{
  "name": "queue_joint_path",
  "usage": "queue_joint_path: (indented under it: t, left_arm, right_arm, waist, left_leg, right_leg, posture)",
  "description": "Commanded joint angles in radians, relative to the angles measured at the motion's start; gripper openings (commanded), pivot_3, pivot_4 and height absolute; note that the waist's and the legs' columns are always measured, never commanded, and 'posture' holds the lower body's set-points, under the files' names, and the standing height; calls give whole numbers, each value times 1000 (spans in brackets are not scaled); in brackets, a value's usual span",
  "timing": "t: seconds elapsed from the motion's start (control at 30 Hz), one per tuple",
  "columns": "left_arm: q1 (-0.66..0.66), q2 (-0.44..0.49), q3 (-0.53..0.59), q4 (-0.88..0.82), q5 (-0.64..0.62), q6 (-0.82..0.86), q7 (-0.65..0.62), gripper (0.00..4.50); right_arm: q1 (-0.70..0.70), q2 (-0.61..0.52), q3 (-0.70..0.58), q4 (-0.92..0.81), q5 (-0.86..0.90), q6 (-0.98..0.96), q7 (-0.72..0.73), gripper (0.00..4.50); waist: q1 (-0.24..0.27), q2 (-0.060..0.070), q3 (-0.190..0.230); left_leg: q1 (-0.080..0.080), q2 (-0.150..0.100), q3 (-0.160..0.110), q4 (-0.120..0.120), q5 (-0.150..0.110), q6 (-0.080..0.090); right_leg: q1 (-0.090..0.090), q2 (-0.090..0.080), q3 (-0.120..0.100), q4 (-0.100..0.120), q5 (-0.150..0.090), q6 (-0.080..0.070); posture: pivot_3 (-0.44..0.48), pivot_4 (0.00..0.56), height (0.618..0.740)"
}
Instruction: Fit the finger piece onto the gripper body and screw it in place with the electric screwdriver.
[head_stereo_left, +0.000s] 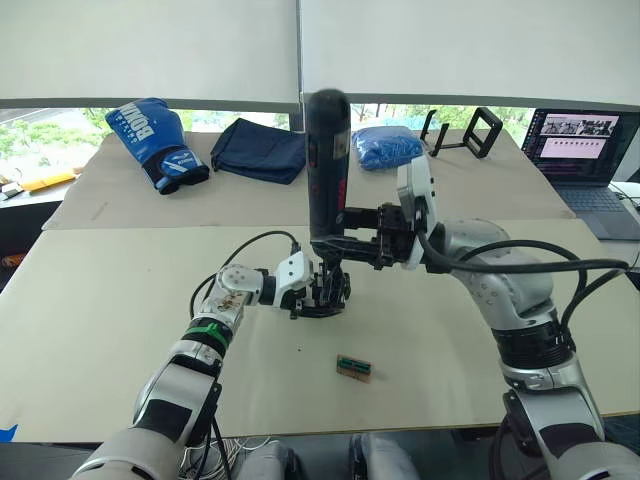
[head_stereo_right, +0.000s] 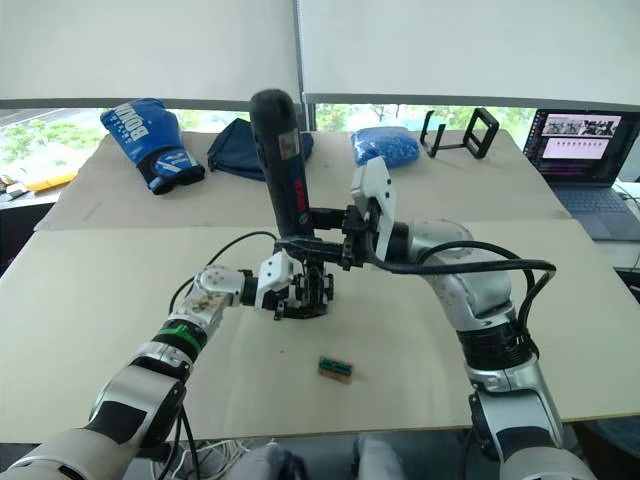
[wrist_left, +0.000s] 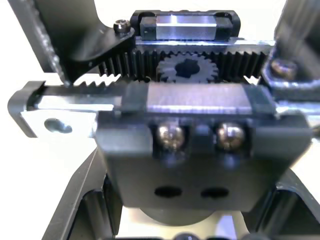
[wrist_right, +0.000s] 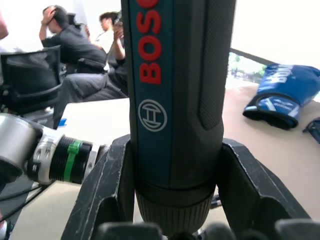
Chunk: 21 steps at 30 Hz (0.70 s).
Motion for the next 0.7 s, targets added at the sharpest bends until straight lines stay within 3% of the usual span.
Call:
queue_joint_path:
  t: [0.03,0.17,0.33,0.37,0.43,0.6,0.7]
  left_arm:
    - [0,7,-13,44,34,-25,-5,2385]
    - [-30,-7,-14,97,46,-40,12,2385]
    - [-98,-10,-5,160,65,-26,46,2385]
    - [-106,-8,-3,165,65,-27,38,3458]
    - [-119,8,3,166,64,-34,3,4346]
    - [-95,86,2,67,33,-50,-176,4500]
    - [-4,180,-54,-175,-67,18,-310,4500]
  right_arm:
    - [-111,9,-125,-181,165,41,-67,1897]
    - [-131,31,-143,-229,249,103,-136,1897]
    - [-75,-8,-152,-301,427,206,-106,1897]
    - [-61,-23,-154,-314,455,224,-97,1897]
    - [5,-61,-161,-354,487,240,-75,1897]
    - [247,-120,-146,-491,411,172,-47,1897]
    - [428,-128,-144,-572,293,84,-43,1897]
  waist:
    - [1,0,0]
    - [1,0,0]
    - [4,0,0]
    - [4,0,0]
    - [4,0,0]
    - [1,0,0]
    - [3,-1,0]
  left_leg:
    - [0,0,0,0,0,0]
    - [4,0,0,-3,0,0]
    - [3,0,-1,0,-1,2]
    - [2,0,-1,1,-1,3]
    - [1,0,-1,1,-2,3]
    - [-1,0,-1,0,-2,4]
    - [-2,0,0,0,-2,3]
  right_leg:
    - [0,0,-1,0,0,0]
    - [6,1,-4,-5,0,0]
    - [6,0,-3,-5,2,1]
    - [6,0,-3,-5,2,1]
    - [5,0,-3,-6,3,1]
    - [4,1,-5,-7,2,1]
    - [3,1,-4,-7,2,2]
  posture:
    - [0,150,740]
    - [0,150,740]
    - [0,150,740]
    - [0,150,740]
    - [0,150,740]
    - [0,150,740]
    - [0,150,740]
